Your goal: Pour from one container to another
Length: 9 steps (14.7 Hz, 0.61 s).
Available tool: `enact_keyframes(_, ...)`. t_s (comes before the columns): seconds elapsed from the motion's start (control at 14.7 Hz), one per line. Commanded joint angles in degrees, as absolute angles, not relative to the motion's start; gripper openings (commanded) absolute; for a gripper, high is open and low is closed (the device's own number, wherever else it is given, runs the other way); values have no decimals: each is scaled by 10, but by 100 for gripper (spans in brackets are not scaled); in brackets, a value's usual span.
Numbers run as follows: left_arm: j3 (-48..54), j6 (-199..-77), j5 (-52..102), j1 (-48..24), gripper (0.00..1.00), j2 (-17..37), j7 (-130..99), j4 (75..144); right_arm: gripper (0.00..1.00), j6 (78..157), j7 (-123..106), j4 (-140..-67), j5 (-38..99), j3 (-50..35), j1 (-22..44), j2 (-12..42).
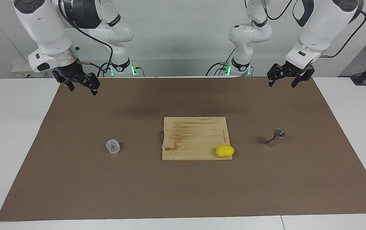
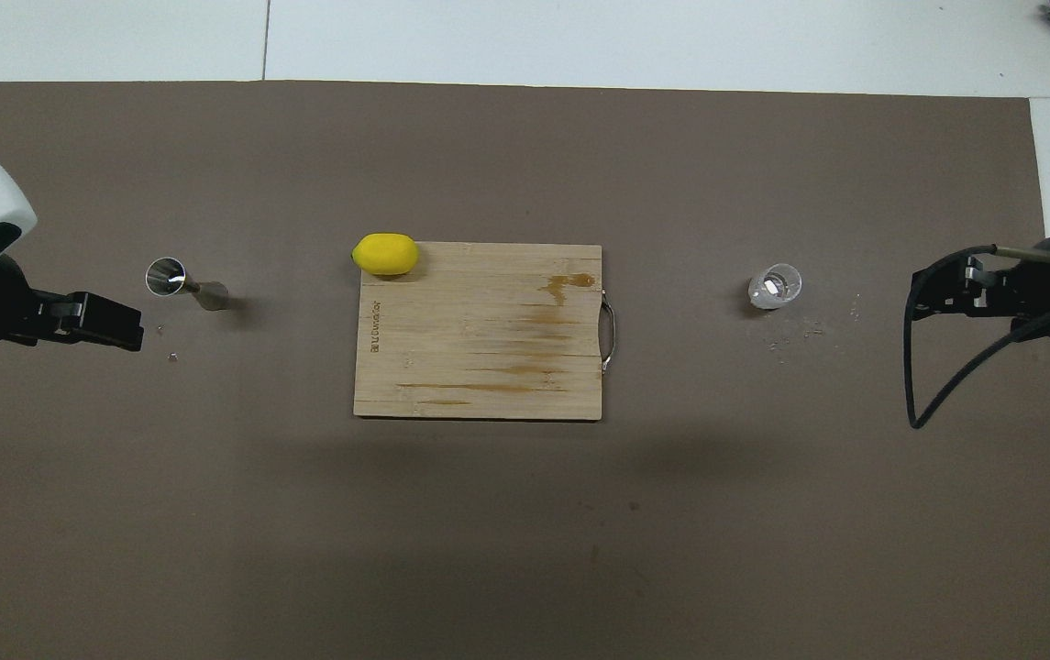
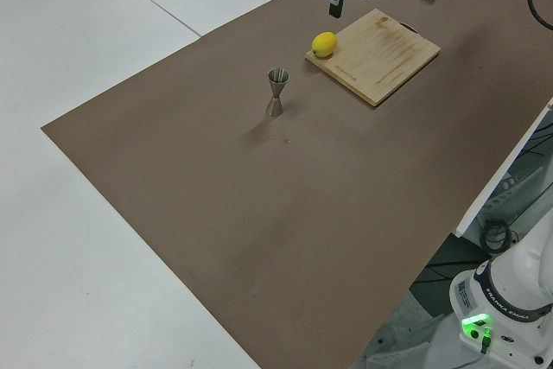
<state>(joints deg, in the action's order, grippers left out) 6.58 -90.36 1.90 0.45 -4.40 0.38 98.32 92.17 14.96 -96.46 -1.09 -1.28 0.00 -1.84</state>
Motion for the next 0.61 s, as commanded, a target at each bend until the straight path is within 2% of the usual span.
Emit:
enact_keyframes(0.0,62,-953,32,20,100,-73,0,1033,100,929,136,-978,-5,-16,-8,-32)
enact_keyframes(0.2,60,-947,52,33,100,-34,0,1015,100,929,136,-978,-5,-16,-7,-32)
enact_keyframes(0.54,61,-891,113,96,100,68,-2,953,100,929,136,-978,-5,-15,-7,-32)
